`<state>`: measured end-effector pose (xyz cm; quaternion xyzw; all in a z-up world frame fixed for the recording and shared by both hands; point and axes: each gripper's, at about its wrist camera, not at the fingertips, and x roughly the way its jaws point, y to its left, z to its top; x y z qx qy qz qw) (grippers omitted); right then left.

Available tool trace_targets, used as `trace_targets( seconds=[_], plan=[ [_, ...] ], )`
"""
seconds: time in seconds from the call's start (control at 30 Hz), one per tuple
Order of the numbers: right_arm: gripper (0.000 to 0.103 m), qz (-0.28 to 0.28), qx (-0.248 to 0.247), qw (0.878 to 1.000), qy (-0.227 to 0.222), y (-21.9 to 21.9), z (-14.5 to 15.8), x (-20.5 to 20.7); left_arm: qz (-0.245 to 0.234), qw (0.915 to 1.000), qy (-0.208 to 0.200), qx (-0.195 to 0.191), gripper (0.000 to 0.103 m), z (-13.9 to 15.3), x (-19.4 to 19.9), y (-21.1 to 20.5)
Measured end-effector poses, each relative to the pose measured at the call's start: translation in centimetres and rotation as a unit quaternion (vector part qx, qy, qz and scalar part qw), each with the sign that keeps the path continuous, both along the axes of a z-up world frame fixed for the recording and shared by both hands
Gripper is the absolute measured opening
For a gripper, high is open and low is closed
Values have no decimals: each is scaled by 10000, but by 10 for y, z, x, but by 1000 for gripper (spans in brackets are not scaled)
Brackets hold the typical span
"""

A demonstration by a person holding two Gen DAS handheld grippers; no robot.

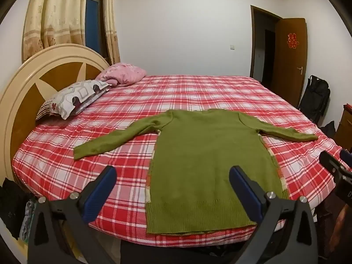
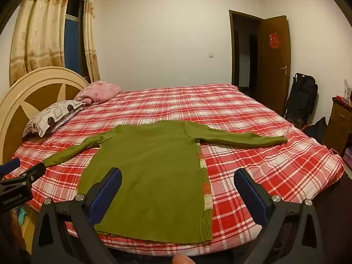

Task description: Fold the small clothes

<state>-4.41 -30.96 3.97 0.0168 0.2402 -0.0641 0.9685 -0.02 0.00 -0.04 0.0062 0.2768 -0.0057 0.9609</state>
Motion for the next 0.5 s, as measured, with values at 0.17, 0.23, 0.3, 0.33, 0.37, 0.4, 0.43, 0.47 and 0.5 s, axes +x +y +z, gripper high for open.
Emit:
trace_targets(
  seconds=[0.17,0.23,0.3,0.33,0.37,0.4,0.43,0.47,0.5],
  plan=[
    [102,5,-9,10000,27,4,-4,-2,19,9999,98,91,103,-7,3,-9],
    [102,-8,17,9999,113,6,-7,1,40,9999,102,119,103,-8,6,-7],
    [102,14,78,9998,166,-1,-10,4,33,9999,61,86,103,-8,4,-5],
    [102,17,80,9998,173,-1,-11,5,27,9999,65,88,103,-8,4,-6],
    [102,22,92,9998,194,-2,-11,6,20,10000,67,53,103,-4,3,0],
    [102,24,97,9997,201,-2,-11,7,17,10000,67,46,103,-4,3,1],
    [102,22,101,9997,202,-1,-8,7,11,10000,73,47,103,-5,3,1],
    [102,22,107,9997,210,-1,-9,7,11,10000,75,49,103,-5,3,1],
    [102,27,109,9997,208,-1,-9,7,15,10000,75,58,103,-5,3,1]
  ],
)
